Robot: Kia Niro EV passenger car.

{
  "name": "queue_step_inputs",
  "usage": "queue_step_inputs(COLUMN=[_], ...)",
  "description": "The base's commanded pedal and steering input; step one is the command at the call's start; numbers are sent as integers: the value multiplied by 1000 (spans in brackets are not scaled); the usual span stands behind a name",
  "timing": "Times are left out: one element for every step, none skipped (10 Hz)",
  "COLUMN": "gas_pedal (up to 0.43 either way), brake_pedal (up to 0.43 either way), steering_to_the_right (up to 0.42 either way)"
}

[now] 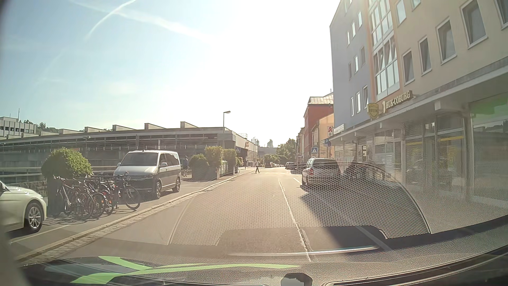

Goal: Follow the waypoints while adhering to traffic rules and regulations

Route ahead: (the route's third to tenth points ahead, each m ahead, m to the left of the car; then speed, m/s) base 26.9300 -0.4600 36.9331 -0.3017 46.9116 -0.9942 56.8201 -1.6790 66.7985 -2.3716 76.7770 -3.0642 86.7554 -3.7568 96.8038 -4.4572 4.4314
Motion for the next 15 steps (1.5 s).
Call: queue_step_inputs(gas_pedal=[28,39,39,39,39,39,39,39,39,39,39,39,39,39,39], brake_pedal=[0,0,0,0,0,0,0,0,0,0,0,0,0,0,0], steering_to_the_right=[-7,-8,-7,-7,-8,-7,-8,-8,-8,-7,-7,-8,-7,-7,-6])
